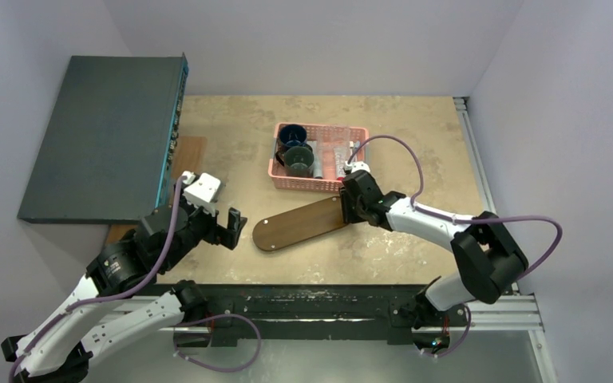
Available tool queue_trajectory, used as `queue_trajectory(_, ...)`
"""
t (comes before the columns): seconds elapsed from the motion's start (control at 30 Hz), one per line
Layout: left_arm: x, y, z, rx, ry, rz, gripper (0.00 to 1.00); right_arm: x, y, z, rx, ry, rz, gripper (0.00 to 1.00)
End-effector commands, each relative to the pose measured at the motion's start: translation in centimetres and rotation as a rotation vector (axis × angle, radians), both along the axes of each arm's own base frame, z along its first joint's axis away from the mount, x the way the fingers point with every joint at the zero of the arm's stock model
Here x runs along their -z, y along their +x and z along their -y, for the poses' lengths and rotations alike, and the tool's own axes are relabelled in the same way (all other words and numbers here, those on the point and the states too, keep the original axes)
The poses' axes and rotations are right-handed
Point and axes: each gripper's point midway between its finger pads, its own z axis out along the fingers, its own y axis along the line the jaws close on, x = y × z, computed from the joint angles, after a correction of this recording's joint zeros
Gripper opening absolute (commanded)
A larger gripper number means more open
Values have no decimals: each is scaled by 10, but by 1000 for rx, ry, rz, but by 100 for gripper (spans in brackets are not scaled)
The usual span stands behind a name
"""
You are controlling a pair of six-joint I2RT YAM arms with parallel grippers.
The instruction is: Prepare toiletry sets of a toothbrush and toothpaste on the tray
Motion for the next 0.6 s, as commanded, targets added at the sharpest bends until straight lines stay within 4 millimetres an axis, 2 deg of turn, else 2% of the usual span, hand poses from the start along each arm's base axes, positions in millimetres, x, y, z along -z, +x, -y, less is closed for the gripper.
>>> queue_trajectory(0.0, -9, 3, 1, -2, -24, 36, 99, 1, -12, -3, -30, 1, -10, 40)
queue_trajectory(0.3, -11, 3, 0, -2, -30, 38, 99, -2, -22, 3, -8, 4, -13, 39)
queue_trajectory(0.57, -12, 2, 0, -1, -35, 42, 99, 6, -42, 2, -9, 17, -43, 38)
